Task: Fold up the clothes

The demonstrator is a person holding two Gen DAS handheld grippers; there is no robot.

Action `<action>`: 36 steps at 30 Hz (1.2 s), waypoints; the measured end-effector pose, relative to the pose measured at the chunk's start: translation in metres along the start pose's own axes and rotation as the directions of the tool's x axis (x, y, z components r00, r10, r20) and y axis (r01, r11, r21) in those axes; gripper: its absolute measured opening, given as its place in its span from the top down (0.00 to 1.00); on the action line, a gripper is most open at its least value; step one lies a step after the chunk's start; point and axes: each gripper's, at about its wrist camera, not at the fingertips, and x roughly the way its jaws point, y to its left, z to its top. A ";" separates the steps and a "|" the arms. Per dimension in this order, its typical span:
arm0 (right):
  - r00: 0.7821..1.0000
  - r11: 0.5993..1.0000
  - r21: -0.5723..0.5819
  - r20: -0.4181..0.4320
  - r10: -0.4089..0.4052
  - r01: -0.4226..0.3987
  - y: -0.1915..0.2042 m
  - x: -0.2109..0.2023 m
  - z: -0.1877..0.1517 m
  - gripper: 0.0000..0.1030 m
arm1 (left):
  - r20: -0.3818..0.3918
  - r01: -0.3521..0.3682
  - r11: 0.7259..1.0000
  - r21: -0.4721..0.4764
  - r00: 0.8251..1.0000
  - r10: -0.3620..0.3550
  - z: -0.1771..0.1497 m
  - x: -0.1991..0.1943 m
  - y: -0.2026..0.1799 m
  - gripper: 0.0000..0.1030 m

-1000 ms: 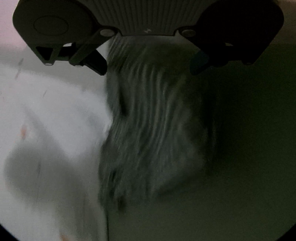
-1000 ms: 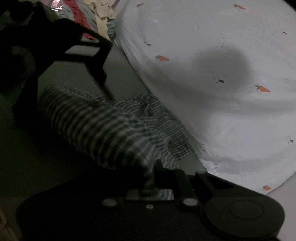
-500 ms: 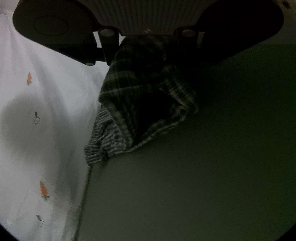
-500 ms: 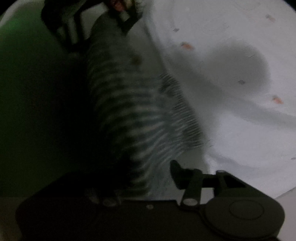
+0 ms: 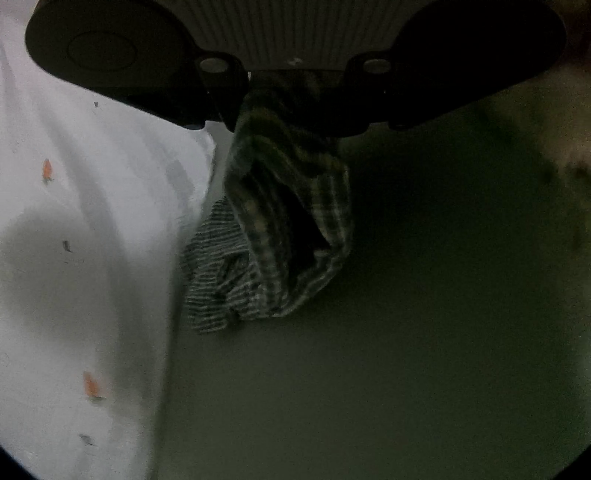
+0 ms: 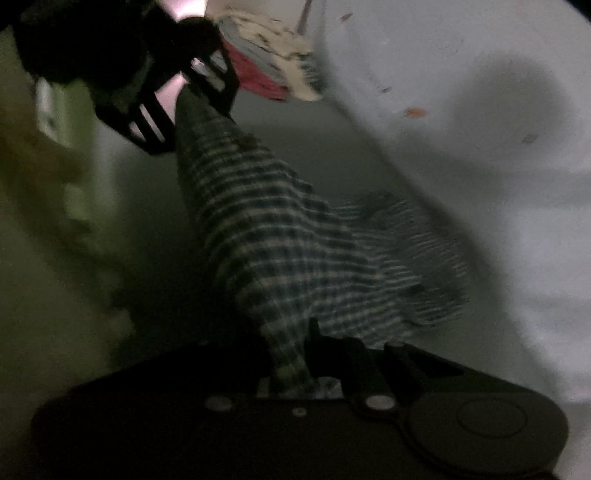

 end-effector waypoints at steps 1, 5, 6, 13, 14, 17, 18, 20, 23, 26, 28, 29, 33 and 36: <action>0.998 0.997 0.046 0.004 0.064 -0.064 -0.007 -0.009 0.000 0.93 | -0.018 -0.028 0.999 -0.040 0.999 0.027 -0.004 -0.002 0.002 0.85; 0.974 0.945 0.237 0.029 0.225 -0.226 -0.044 -0.019 -0.004 0.93 | -0.077 -0.091 0.985 -0.147 0.994 0.080 -0.010 0.002 0.003 0.83; 0.971 0.931 0.276 0.036 0.238 -0.239 -0.052 -0.017 -0.005 0.93 | -0.087 -0.097 0.982 -0.162 0.993 0.083 -0.009 0.006 0.002 0.83; 0.962 0.793 0.547 0.114 0.247 -0.268 -0.101 0.012 -0.021 0.93 | -0.117 -0.134 0.975 -0.177 0.987 0.114 0.015 0.045 -0.045 0.77; 0.964 0.774 0.575 0.129 0.232 -0.263 -0.106 0.014 -0.024 0.93 | -0.116 -0.132 0.977 -0.166 0.987 0.114 0.019 0.052 -0.057 0.76; 0.972 0.730 0.642 0.157 0.173 -0.234 -0.127 0.022 -0.026 0.93 | -0.108 -0.122 0.986 -0.117 0.988 0.109 0.041 0.071 -0.091 0.75; 0.978 0.731 0.649 0.155 0.142 -0.209 -0.137 0.026 -0.024 0.93 | -0.109 -0.116 0.989 -0.090 0.988 0.106 0.048 0.080 -0.103 0.69; 0.989 0.745 0.654 0.136 0.056 -0.132 -0.158 0.042 -0.019 0.92 | -0.109 -0.105 0.994 -0.035 0.989 0.101 0.063 0.098 -0.127 0.52; 0.994 0.714 0.700 0.073 -0.087 0.011 -0.193 0.074 -0.011 0.83 | -0.112 -0.068 0.996 0.065 0.991 0.075 0.078 0.104 -0.156 0.15; 0.945 0.654 0.722 -0.002 -0.327 0.228 -0.216 0.085 0.004 0.65 | -0.076 -0.023 0.989 0.149 0.996 0.035 0.090 0.115 -0.201 0.11; 0.915 0.626 0.734 0.016 -0.403 0.262 -0.224 0.081 0.010 0.60 | -0.051 0.016 0.974 0.225 0.999 -0.004 0.092 0.109 -0.223 0.10; 0.903 0.616 0.742 0.032 -0.429 0.266 -0.227 0.077 0.012 0.58 | -0.031 0.029 0.955 0.294 0.999 -0.021 0.093 0.106 -0.232 0.09; 0.907 0.611 0.755 0.051 -0.419 0.240 -0.218 0.076 -0.002 0.48 | 0.127 -0.109 0.789 0.604 0.991 0.039 0.091 0.104 -0.243 0.09; 0.935 0.562 0.798 -0.003 -0.354 0.215 -0.204 0.082 -0.031 0.48 | 0.258 -0.276 0.617 0.737 0.959 0.120 0.084 0.115 -0.222 0.09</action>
